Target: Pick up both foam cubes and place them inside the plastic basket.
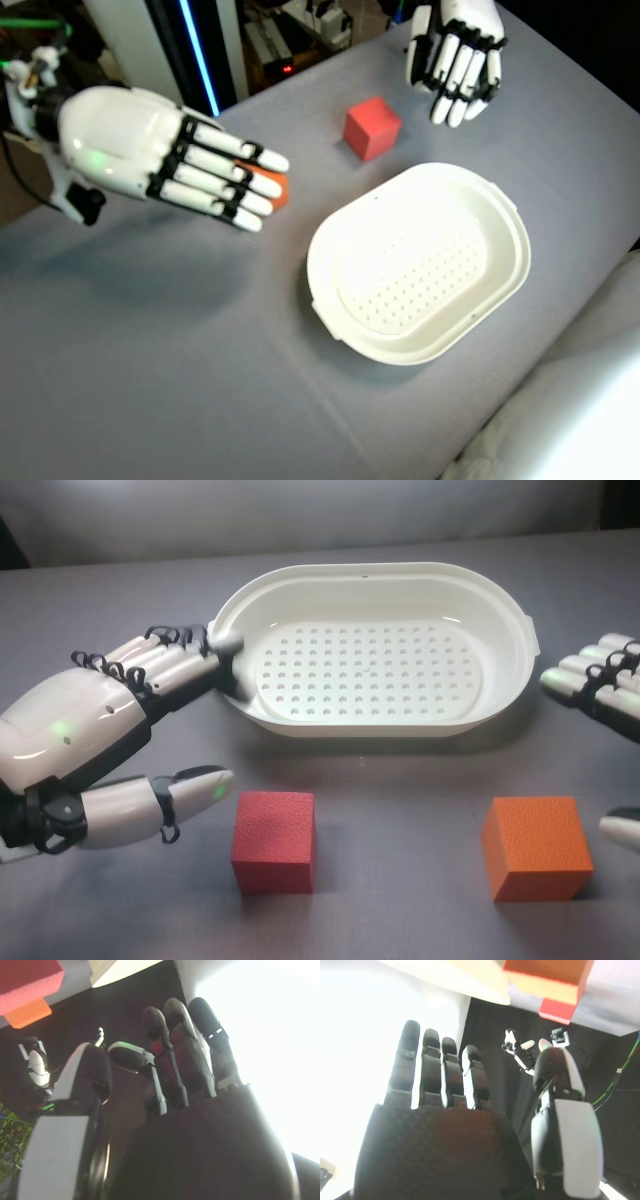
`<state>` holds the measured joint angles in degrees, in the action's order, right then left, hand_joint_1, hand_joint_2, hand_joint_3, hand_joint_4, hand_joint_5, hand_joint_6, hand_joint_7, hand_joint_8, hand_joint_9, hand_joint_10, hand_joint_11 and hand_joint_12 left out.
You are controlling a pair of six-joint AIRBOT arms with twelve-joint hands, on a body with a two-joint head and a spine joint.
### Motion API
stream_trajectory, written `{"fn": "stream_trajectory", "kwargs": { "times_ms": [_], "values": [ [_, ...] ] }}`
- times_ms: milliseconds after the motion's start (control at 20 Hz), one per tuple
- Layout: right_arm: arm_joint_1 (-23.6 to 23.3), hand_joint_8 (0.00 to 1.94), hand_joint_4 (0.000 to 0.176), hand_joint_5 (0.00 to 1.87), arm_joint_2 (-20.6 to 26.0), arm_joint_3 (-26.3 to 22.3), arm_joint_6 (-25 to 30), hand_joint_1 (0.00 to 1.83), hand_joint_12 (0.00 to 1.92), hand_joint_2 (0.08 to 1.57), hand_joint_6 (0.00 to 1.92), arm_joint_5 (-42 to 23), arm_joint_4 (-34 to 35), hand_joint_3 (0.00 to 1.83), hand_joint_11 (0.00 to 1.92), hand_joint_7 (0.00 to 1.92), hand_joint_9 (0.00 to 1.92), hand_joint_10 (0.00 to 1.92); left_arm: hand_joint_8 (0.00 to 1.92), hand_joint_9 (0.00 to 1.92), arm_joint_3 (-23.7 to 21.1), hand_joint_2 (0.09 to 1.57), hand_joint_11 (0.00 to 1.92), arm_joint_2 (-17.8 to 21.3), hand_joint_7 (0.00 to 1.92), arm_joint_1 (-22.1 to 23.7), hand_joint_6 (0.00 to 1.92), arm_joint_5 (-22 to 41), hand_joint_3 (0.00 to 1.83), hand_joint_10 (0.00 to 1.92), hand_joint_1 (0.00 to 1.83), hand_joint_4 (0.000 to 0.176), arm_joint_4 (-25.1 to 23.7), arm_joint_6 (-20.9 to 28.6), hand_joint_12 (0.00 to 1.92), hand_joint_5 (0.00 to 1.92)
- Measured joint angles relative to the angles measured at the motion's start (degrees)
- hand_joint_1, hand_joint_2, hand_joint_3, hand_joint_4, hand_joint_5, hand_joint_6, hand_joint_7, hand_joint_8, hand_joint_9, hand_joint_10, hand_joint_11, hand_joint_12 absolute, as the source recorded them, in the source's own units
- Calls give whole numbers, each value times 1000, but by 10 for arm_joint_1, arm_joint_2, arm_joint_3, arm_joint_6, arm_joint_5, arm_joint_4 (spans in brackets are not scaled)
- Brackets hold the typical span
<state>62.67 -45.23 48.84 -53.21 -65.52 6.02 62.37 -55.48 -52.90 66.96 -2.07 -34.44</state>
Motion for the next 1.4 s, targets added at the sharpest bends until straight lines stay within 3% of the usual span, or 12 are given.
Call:
{"fn": "stream_trajectory", "kwargs": {
  "times_ms": [150, 350, 500, 800, 850, 900, 1100, 1200, 1250, 1300, 1350, 1400],
  "values": [
    [0, 0, 0, 0, 0, 0, 0, 519, 0, 1312, 0, -13, 2, 10, 0, 0, 20, 8, 5, 117, 0, 1346, 0, 0, 70, 0, 7, 5, 0, 123, 368, 19, 2, 0, 1232, 40],
    [0, 0, 0, 0, 0, -3, 20, 527, 1, 1251, 0, -13, -12, 0, 2, 0, 12, 4, 1, 110, -2, 1227, 0, 0, 19, 0, 0, 3, 0, 85, 438, 47, -11, 13, 1212, 0],
    [5, 0, 0, 0, 0, -8, 43, 534, 0, 1179, 0, -14, -33, 0, 0, 0, 0, 0, 0, 85, -13, 1144, 0, 0, 8, -3, 0, -11, 0, 39, 499, 17, -55, 32, 1031, 0],
    [9, 0, 0, 0, -35, 7, 58, 599, 0, 1102, 0, 26, -38, 0, 0, 0, 0, 0, 0, 52, 2, 1019, 0, -40, 0, -7, 0, -65, 0, 6, 591, 10, -89, 68, 853, 0],
    [9, 0, 0, 0, -42, 13, 59, 639, 0, 1086, 0, 42, -36, 0, 0, 0, 0, 0, 0, 65, 7, 992, 0, -48, 0, -6, 0, -81, 0, 10, 616, 19, -89, 70, 803, 0],
    [9, 0, 0, 0, -51, 21, 63, 652, 0, 1070, 0, 54, -32, 0, 0, 0, 0, 0, 0, 83, 12, 973, 0, -54, 0, -3, 0, -95, 0, 17, 655, 2, -89, 71, 797, 0],
    [1, 0, 0, 0, -83, 47, 72, 676, 0, 1042, 0, 94, -17, 0, 0, 0, 0, 0, 18, 214, 30, 932, 0, -73, 145, 0, 9, -121, 0, 53, 778, 0, -84, 76, 1011, 49],
    [-8, 8, 0, 0, -97, 61, 74, 634, 13, 1093, 0, 111, -18, 6, 27, 22, 23, 10, 74, 496, 37, 998, 11, -80, 459, 1, 47, -126, 8, 185, 957, 0, -88, 84, 1462, 274],
    [-11, 3, 0, 167, -104, 67, 80, 743, 729, 1209, 3, 116, -18, 0, 5, 328, 220, 152, 314, 683, 41, 1097, 302, -82, 789, 3, 180, -126, 18, 657, 1127, 0, -88, 86, 1575, 617],
    [-11, 1060, 0, 519, -111, 75, 89, 1092, 1421, 1249, 1120, 118, -18, 0, 356, 749, 583, 858, 1036, 925, 42, 1141, 738, -84, 943, 4, 857, -125, 13, 1081, 1228, 0, -85, 87, 1640, 789],
    [-15, 1259, 0, 639, -117, 79, 102, 1302, 1562, 1218, 1198, 113, -15, 0, 624, 810, 776, 1366, 1275, 970, 43, 1170, 885, -85, 923, 4, 1017, -121, 5, 1236, 1237, 0, -80, 89, 1622, 813],
    [-22, 1314, 0, 658, -114, 80, 103, 1339, 1569, 1215, 1223, 106, -17, 0, 681, 800, 821, 1466, 1283, 923, 43, 1171, 878, -86, 853, 5, 988, -120, 3, 1413, 1342, 0, -78, 89, 1645, 794]
  ]
}}
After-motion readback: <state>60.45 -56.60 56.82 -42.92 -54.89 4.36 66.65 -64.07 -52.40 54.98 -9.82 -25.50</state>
